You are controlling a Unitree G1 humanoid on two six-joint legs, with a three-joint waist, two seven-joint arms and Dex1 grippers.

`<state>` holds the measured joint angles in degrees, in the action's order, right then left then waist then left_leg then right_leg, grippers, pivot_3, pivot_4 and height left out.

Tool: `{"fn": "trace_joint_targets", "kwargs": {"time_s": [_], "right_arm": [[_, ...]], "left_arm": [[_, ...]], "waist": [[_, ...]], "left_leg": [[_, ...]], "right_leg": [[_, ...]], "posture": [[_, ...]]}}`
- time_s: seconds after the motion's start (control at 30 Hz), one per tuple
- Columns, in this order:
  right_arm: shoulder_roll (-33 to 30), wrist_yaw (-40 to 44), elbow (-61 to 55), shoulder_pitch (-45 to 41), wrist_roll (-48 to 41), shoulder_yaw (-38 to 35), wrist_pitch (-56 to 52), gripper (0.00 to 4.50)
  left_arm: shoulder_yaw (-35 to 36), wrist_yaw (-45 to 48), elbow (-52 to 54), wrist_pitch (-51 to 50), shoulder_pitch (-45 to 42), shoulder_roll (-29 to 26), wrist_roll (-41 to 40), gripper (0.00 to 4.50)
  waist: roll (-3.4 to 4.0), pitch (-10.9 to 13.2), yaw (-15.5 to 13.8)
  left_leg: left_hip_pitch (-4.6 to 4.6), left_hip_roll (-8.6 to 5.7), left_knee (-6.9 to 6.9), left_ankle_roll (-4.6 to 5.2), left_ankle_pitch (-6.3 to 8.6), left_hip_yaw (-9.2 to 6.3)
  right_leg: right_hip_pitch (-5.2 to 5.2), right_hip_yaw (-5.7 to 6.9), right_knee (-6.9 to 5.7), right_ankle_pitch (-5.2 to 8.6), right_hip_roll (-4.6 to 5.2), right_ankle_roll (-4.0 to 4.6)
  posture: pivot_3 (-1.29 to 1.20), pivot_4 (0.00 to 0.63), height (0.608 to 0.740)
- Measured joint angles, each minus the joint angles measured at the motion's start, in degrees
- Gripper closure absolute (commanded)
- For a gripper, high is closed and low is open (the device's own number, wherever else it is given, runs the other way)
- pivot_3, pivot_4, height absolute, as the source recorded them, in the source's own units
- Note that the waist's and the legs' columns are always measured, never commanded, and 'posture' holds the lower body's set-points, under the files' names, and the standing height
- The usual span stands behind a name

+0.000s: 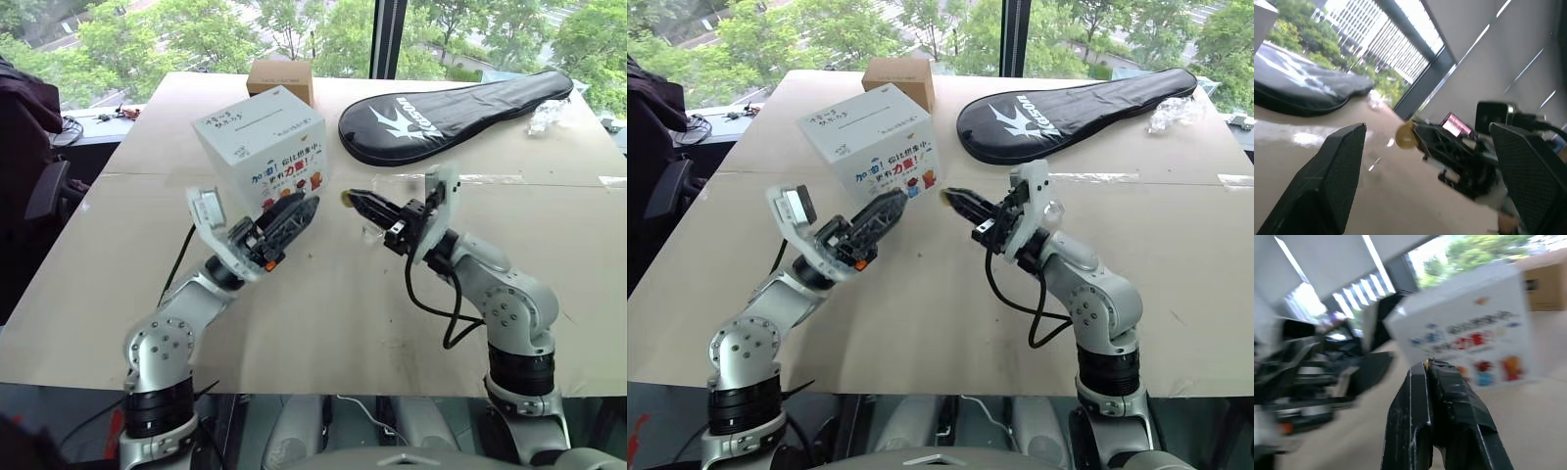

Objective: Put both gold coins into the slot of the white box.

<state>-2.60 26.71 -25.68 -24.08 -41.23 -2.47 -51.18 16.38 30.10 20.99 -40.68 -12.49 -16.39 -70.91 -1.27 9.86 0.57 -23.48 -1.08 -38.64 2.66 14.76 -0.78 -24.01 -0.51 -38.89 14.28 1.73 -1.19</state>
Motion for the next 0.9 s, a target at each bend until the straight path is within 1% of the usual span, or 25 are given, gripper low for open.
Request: {"fn": "trace_joint_targets", "kwargs": {"time_s": [0.03, 0.07, 0.1, 0.17, 0.3, 0.43, 0.57, 0.63, 0.7, 0.8, 0.83, 0.9], "right_arm": [[1.06, -1.08, -0.29, -0.2, -3.72, -1.16, -1.77, 4.43], [1.59, -2.18, -0.35, -0.95, -7.01, -2.08, -3.23, 4.48], [1.96, -3.28, -0.44, -1.95, -10.13, -2.77, -4.43, 4.5], [2.41, -4.87, -0.66, -2.76, -13.69, -3.44, -5.32, 4.5], [4.62, -10.91, -0.31, -3.72, -22.23, -5.34, -6.22, 4.5], [4.95, -14.84, 0.02, -3.96, -26.9, -5.58, -6.07, 4.5], [4.56, -17.15, 0.91, -4.5, -29.36, -5.02, -5.48, 4.5], [4.31, -17.73, 1.14, -4.61, -30.22, -4.5, -4.74, 4.5], [4.1, -18.28, 1.35, -4.69, -30.82, -4.22, -4.43, 4.5], [3.44, -18.93, 1.5, -4.74, -31.67, -3.79, -3.45, 4.5], [3.29, -19.29, 1.65, -4.74, -31.79, -3.62, -3.36, 4.5], [3.0, -19.67, 1.78, -4.74, -32.69, -3.32, -2.74, 4.5]], "left_arm": [[0.5, -1.67, -0.19, 0.11, -0.96, 1.97, -3.06, 0.43], [0.79, -3.19, -0.18, 0.69, -1.84, 4.19, -5.92, 0.66], [0.75, -4.65, -0.16, 1.16, -2.34, 5.7, -7.93, 0.95], [0.22, -6.27, -0.15, 1.66, -2.66, 7.88, -10.07, 1.64], [-1.65, -9.09, -0.04, 2.94, -2.64, 12.3, -13.88, 1.64], [-2.61, -9.94, 0.35, 3.4, -1.61, 12.53, -15.66, 1.64], [-4.21, -10.64, 0.51, 3.23, -0.63, 12.36, -16.98, 1.64], [-4.87, -11.0, 0.93, 3.26, -0.64, 12.27, -17.1, 2.16], [-5.31, -11.24, 0.95, 3.26, -0.62, 12.16, -17.18, 2.82], [-5.75, -11.57, 0.96, 3.39, -0.62, 12.11, -17.59, 4.32], [-5.75, -11.5, 1.01, 3.47, -0.64, 12.09, -17.91, 4.42], [-5.75, -11.5, 0.99, 3.55, -0.6, 12.0, -18.09, 4.42]], "waist": [[0.0, 0.0, 0.01], [0.0, 0.0, 0.05], [0.0, 0.0, 0.13], [0.0, 0.0, 0.19], [0.0, 0.0, 0.29], [0.0, 0.0, 0.26], [0.0, 0.0, 0.24], [0.0, 0.0, 0.24], [0.0, 0.0, 0.24], [0.0, 0.0, 0.27], [0.0, 0.0, 0.26], [0.0, 0.0, 0.27]], "left_leg": [[-0.01, -0.01, 0.0, 0.0, 0.0, -0.01], [-0.01, -0.02, -0.01, 0.01, 0.0, 0.0], [-0.01, -0.04, -0.01, 0.01, 0.0, 0.01], [-0.01, -0.05, -0.01, 0.01, 0.0, 0.01], [-0.03, -0.04, 0.0, 0.01, 0.0, 0.02], [-0.03, -0.05, -0.01, 0.01, 0.0, 0.02], [-0.04, -0.06, -0.01, 0.02, -0.01, 0.04], [-0.04, -0.06, -0.01, 0.02, -0.01, 0.04], [-0.04, -0.05, -0.01, 0.02, -0.01, 0.04], [-0.04, -0.05, -0.01, 0.02, -0.01, 0.04], [-0.04, -0.05, -0.01, 0.02, -0.01, 0.04], [-0.04, -0.05, -0.01, 0.02, -0.01, 0.04]], "right_leg": [[0.0, 0.01, 0.01, 0.0, 0.0, 0.0], [0.0, 0.0, 0.01, 0.0, 0.01, 0.0], [0.0, -0.01, 0.01, 0.0, 0.01, 0.0], [0.0, 0.0, 0.0, 0.0, 0.0, 0.0], [-0.01, 0.0, 0.0, 0.0, -0.05, 0.0], [-0.01, 0.0, 0.01, 0.0, -0.08, 0.0], [0.0, -0.01, 0.02, 0.01, -0.08, -0.01], [0.0, 0.0, 0.02, 0.01, -0.09, -0.01], [0.0, 0.0, 0.02, 0.01, -0.1, -0.01], [0.0, -0.01, 0.02, 0.01, -0.1, -0.01], [0.0, -0.01, 0.02, 0.01, -0.11, -0.01], [0.0, -0.01, 0.02, 0.01, -0.12, -0.01]], "posture": [[0.0, 0.15, 0.74], [0.0, 0.15, 0.74], [0.0, 0.15, 0.74], [0.0, 0.15, 0.74], [0.0, 0.15, 0.74], [0.0, 0.15, 0.74], [0.0, 0.15, 0.74], [0.0, 0.15, 0.74], [0.0, 0.15, 0.74], [0.0, 0.15, 0.74], [0.0, 0.15, 0.74], [0.0, 0.15, 0.74]]}}
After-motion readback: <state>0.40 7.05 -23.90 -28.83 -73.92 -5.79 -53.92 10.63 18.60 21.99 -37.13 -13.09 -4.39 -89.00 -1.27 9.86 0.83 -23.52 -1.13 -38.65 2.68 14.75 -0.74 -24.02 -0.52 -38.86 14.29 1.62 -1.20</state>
